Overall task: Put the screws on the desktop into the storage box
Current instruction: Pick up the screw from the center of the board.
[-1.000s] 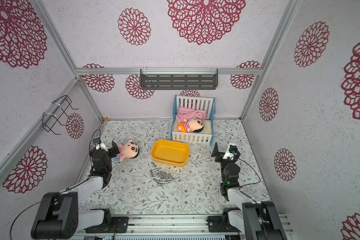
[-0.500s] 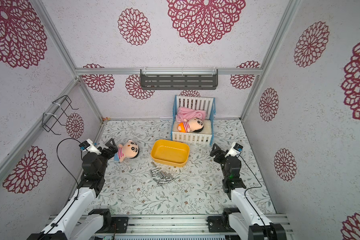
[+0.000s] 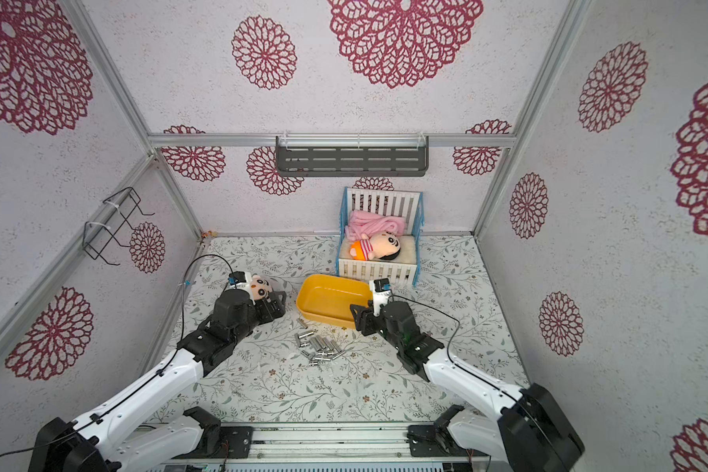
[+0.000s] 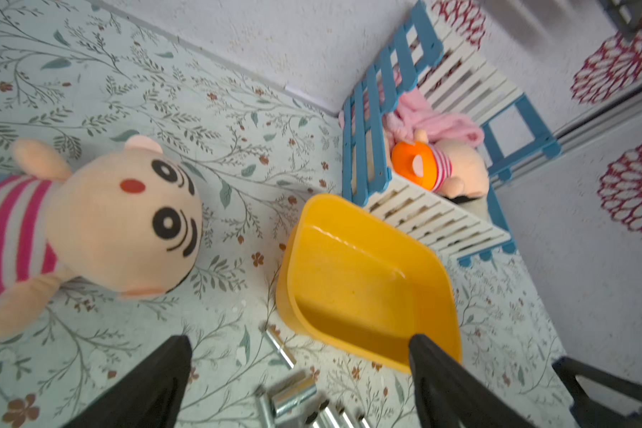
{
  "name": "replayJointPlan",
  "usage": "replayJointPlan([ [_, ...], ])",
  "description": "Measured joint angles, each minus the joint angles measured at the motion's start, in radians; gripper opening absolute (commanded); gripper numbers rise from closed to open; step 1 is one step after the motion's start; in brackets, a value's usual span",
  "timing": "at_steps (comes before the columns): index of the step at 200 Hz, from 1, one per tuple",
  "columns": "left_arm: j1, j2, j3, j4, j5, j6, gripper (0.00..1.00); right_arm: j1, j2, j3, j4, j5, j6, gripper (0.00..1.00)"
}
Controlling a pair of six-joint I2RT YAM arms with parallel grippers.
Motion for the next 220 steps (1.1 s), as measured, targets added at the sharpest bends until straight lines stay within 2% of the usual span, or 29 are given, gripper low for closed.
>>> replayJointPlan([
  [24, -0.023, -0.034, -0.085, -0.051, 0.003, -0.013, 0.93, 0.071, 0.085, 0.022, -0.023, 0.03, -0.023, 0.42],
  [71, -0.058, -0.071, -0.108, -0.106, 0.003, -0.017, 0.93, 0.14, 0.166, 0.021, -0.075, 0.038, -0.043, 0.33],
  [104, -0.062, -0.087, -0.111, -0.101, -0.021, -0.016, 0.93, 0.192, 0.203, 0.051, -0.09, 0.069, -0.043, 0.32],
  [163, -0.073, 0.049, -0.105, -0.097, 0.027, 0.006, 0.93, 0.256, 0.338, 0.152, -0.16, 0.116, -0.05, 0.28],
  [220, -0.084, 0.009, -0.105, -0.096, 0.018, 0.013, 0.93, 0.267, 0.44, 0.224, -0.272, 0.148, -0.051, 0.26],
])
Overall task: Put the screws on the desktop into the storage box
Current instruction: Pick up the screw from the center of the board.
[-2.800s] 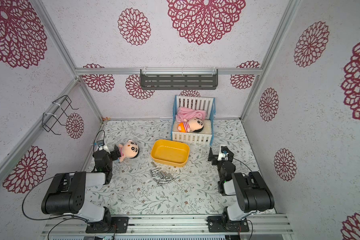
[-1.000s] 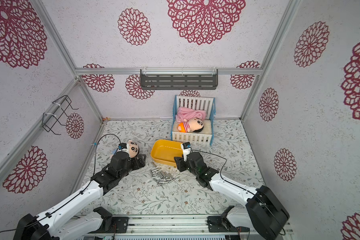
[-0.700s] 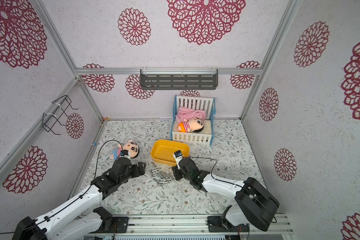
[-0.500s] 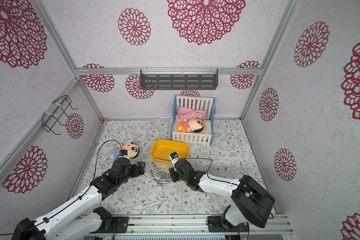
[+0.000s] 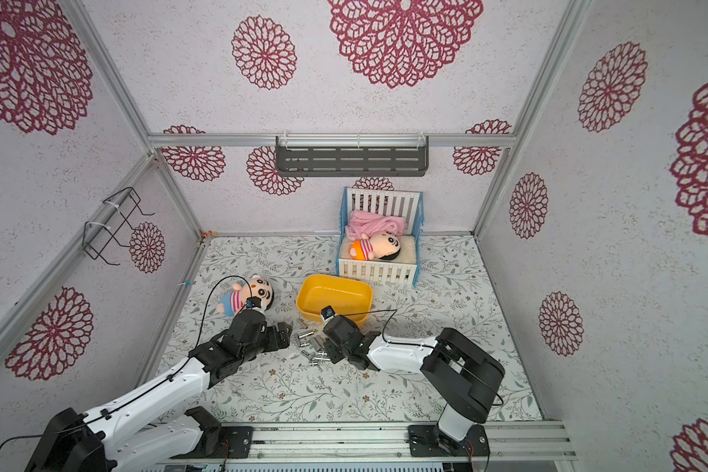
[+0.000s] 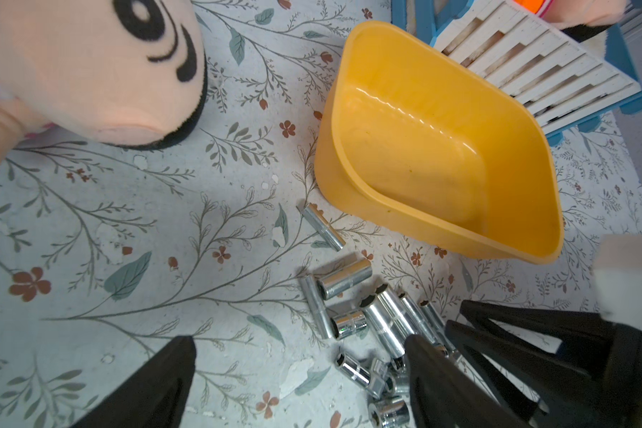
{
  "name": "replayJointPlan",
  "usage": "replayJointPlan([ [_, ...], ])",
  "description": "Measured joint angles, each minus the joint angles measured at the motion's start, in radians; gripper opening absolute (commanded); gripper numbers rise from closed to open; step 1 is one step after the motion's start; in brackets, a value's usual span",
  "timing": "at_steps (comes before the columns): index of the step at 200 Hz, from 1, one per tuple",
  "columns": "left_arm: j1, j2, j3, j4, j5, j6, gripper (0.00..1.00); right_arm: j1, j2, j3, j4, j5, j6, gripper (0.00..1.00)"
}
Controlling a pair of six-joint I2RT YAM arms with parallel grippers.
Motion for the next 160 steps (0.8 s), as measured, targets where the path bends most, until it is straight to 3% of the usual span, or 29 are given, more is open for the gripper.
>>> replayJointPlan([
  [160, -0.015, 0.024, 0.001, 0.0, -0.016, 0.001, 0.95, 0.005, 0.058, 0.031, -0.056, 0.026, -0.007, 0.2],
])
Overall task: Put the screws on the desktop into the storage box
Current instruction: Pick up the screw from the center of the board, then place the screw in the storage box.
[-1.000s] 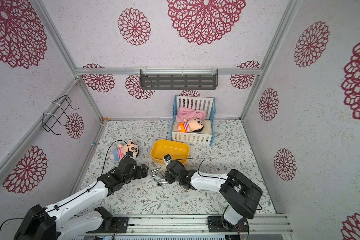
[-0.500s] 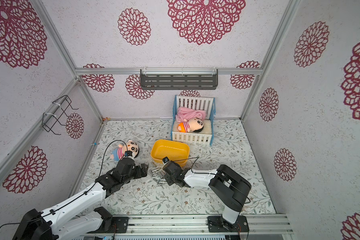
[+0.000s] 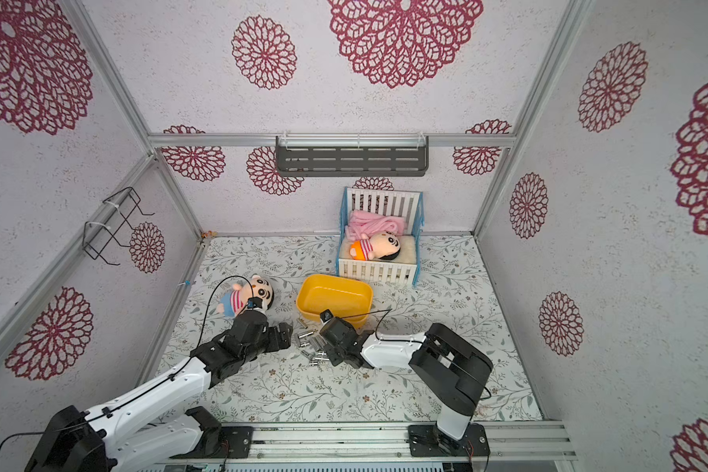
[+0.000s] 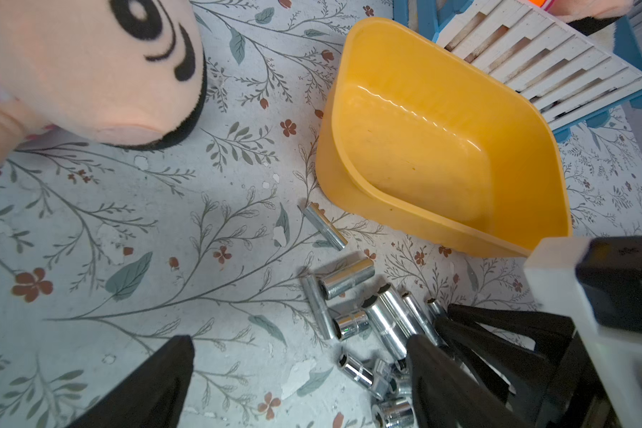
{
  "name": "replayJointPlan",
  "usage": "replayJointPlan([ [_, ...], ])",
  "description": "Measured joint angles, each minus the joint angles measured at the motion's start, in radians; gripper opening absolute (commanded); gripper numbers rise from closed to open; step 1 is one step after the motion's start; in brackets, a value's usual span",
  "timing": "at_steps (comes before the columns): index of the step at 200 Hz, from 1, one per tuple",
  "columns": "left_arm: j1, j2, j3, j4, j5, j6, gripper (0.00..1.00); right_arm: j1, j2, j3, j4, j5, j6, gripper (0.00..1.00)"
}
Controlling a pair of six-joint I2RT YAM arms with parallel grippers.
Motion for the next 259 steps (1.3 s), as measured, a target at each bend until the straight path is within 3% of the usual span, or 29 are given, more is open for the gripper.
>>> replayJointPlan([
  [38, -0.003, 0.003, 0.002, 0.0, -0.002, 0.0, 0.95, 0.0, 0.01, 0.008, -0.001, 0.015, 0.0, 0.17],
  [97, -0.006, 0.003, 0.003, -0.002, -0.039, 0.009, 0.96, 0.005, 0.016, 0.019, -0.008, 0.042, -0.003, 0.0],
  [160, -0.009, 0.0, 0.003, -0.011, -0.109, 0.011, 0.97, 0.061, 0.003, 0.018, -0.006, 0.143, -0.026, 0.0],
  [225, -0.009, 0.001, 0.008, -0.015, -0.123, 0.011, 0.98, 0.091, -0.252, -0.007, 0.023, 0.205, -0.049, 0.0],
  [259, -0.01, 0.008, 0.016, -0.014, -0.124, 0.019, 0.98, 0.015, -0.3, 0.05, 0.047, 0.205, -0.05, 0.0],
])
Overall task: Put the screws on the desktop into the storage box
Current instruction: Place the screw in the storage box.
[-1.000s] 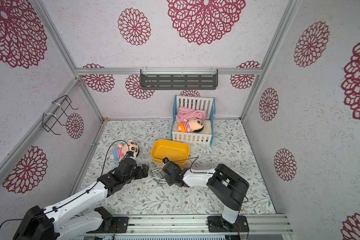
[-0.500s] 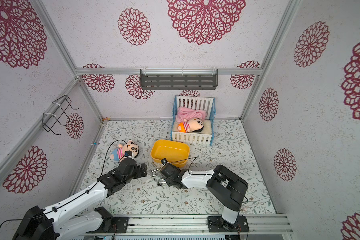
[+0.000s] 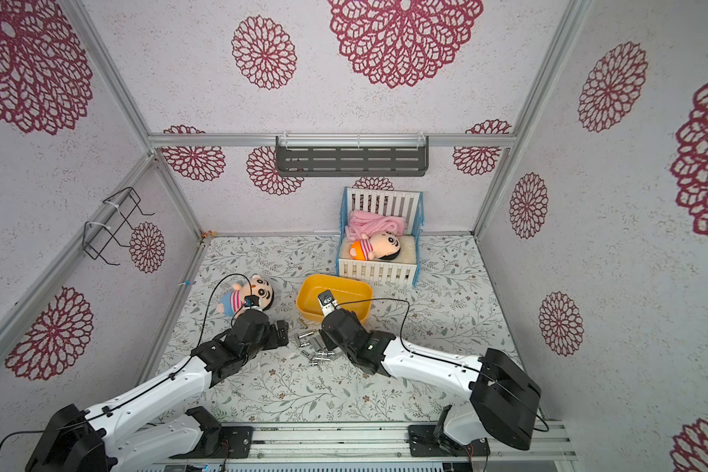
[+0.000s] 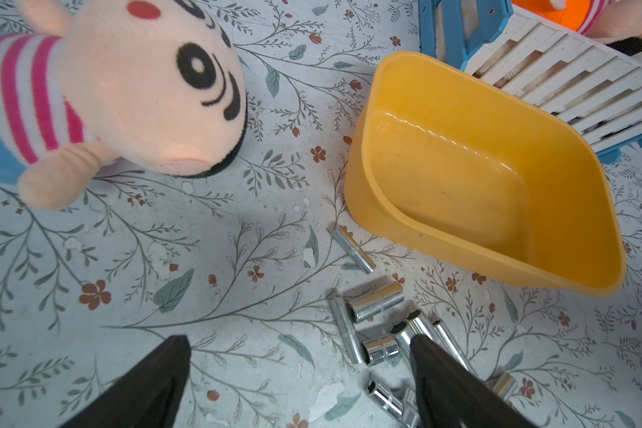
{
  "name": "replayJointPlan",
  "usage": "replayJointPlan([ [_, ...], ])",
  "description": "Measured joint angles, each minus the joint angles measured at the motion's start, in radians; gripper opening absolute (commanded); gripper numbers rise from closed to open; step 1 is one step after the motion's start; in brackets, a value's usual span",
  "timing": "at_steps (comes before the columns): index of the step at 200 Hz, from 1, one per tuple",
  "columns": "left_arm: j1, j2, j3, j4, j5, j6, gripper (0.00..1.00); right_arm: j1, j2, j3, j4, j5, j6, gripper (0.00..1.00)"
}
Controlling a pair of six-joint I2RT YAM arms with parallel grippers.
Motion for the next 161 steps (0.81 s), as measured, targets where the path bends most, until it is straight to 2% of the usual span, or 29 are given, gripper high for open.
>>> replayJointPlan([
  [56, -0.001, 0.028, 0.001, 0.001, -0.011, 0.032, 0.99, -0.287, 0.134, 0.09, 0.061, -0.084, 0.02, 0.0],
  [95, -0.002, 0.034, 0.001, 0.013, -0.012, 0.058, 0.99, -0.349, 0.254, 0.099, 0.064, -0.149, 0.035, 0.01],
  [125, -0.002, 0.04, 0.001, 0.014, -0.009, 0.061, 1.0, -0.361, 0.291, 0.103, 0.057, -0.195, 0.036, 0.16],
  [143, -0.002, 0.04, 0.0, 0.014, -0.01, 0.063, 1.0, -0.362, 0.295, 0.106, 0.055, -0.207, 0.046, 0.32],
  [161, -0.004, 0.04, 0.0, 0.014, -0.032, 0.063, 0.97, -0.363, 0.295, 0.113, 0.056, -0.219, 0.046, 0.39],
])
